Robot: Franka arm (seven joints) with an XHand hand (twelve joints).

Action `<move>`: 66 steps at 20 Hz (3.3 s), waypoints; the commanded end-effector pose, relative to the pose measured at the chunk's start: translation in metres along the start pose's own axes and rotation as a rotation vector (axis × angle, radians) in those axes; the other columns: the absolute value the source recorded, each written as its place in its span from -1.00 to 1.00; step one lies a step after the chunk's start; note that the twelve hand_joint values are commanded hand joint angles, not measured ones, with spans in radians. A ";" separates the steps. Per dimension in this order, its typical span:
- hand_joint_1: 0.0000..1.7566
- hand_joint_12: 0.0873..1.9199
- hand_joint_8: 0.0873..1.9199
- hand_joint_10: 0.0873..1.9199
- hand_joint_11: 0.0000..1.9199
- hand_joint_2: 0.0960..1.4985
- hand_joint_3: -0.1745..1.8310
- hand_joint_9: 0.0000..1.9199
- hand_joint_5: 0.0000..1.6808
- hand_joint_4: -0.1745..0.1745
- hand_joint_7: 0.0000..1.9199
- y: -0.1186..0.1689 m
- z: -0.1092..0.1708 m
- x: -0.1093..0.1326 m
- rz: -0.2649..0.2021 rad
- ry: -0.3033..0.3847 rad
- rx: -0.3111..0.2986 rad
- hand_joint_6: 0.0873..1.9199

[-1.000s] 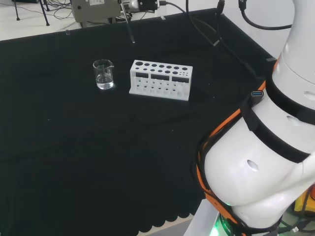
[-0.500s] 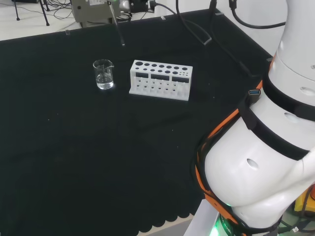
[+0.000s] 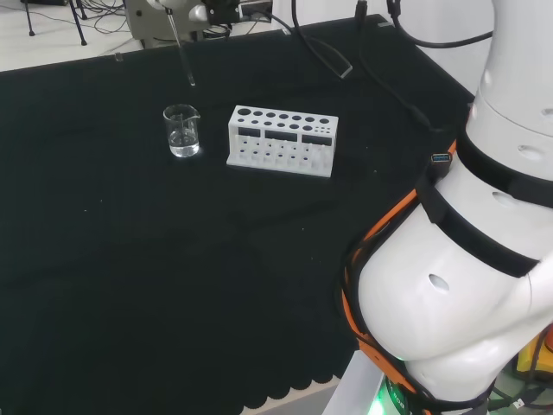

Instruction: Stir in the beaker to the left of the white test tube rack with the glass rod.

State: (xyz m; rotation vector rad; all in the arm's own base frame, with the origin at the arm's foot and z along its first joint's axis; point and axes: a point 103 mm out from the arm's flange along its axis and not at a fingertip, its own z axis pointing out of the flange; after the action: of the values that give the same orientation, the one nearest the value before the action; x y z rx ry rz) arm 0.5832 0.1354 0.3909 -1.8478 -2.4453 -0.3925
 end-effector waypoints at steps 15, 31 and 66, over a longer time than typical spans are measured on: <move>0.47 -0.19 0.32 -0.01 0.75 -0.13 -0.04 0.69 0.19 -1.00 0.16 0.027 0.050 0.013 -0.070 0.036 0.062 -0.09; 0.47 -0.18 0.32 -0.01 0.75 -0.13 -0.04 0.69 0.19 -1.00 0.16 0.041 0.074 -0.010 -0.063 0.072 0.099 -0.09; 0.47 -0.17 0.32 -0.01 0.75 -0.13 -0.04 0.69 0.19 -1.00 0.16 0.040 0.151 -0.040 -0.016 0.077 0.199 -0.09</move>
State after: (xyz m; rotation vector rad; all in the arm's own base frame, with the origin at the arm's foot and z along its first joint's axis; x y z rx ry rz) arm 0.6407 0.1236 0.2497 -1.7282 -2.3500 -0.2230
